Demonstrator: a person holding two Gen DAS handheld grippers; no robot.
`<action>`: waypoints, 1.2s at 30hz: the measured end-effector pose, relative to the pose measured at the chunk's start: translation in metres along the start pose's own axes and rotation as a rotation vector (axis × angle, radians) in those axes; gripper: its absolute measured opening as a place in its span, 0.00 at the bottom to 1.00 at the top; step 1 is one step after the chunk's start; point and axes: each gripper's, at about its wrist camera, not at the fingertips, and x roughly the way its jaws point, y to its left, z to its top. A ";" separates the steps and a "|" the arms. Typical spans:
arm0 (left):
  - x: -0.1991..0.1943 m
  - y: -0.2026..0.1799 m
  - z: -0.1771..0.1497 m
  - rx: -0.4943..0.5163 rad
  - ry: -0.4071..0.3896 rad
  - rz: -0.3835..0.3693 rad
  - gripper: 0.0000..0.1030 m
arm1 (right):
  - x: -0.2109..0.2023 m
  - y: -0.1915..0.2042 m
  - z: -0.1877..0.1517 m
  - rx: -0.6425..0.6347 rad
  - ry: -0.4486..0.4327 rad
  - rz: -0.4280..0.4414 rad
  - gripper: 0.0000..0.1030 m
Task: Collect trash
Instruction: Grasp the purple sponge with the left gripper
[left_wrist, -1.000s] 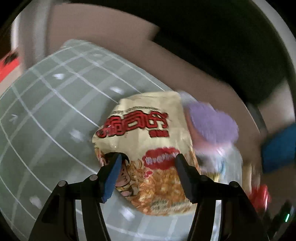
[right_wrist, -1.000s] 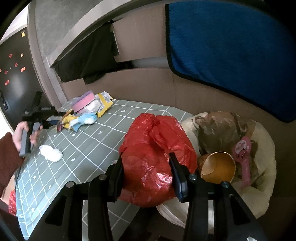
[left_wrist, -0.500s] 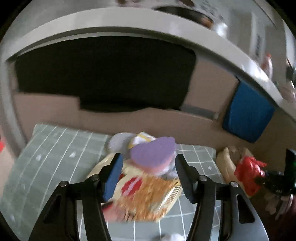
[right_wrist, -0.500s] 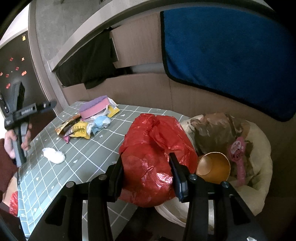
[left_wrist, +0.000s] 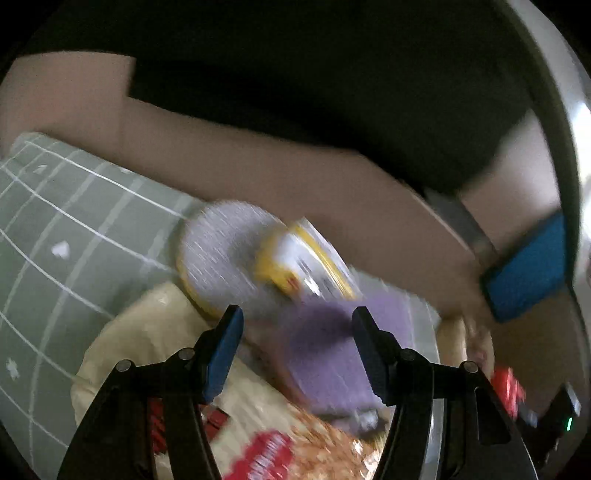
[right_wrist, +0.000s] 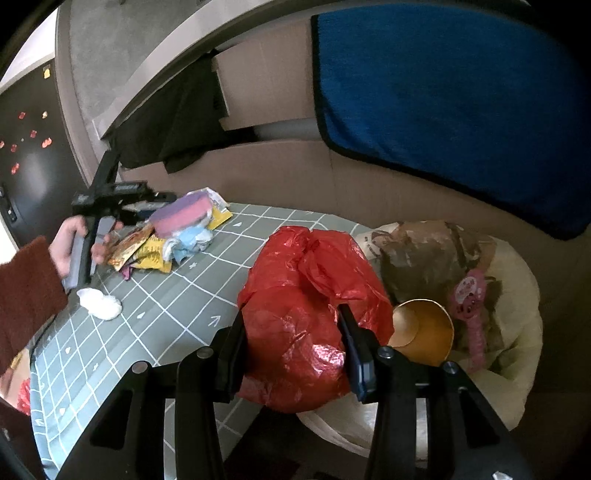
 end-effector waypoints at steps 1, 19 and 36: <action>-0.001 -0.009 -0.007 0.037 0.008 -0.001 0.60 | 0.000 -0.001 0.001 0.004 -0.004 0.002 0.41; 0.016 -0.049 -0.029 -0.126 0.073 0.030 0.58 | -0.010 -0.001 -0.002 0.034 -0.013 0.023 0.41; -0.066 -0.151 -0.096 0.305 -0.080 0.144 0.08 | -0.054 0.009 -0.001 0.018 -0.077 0.024 0.41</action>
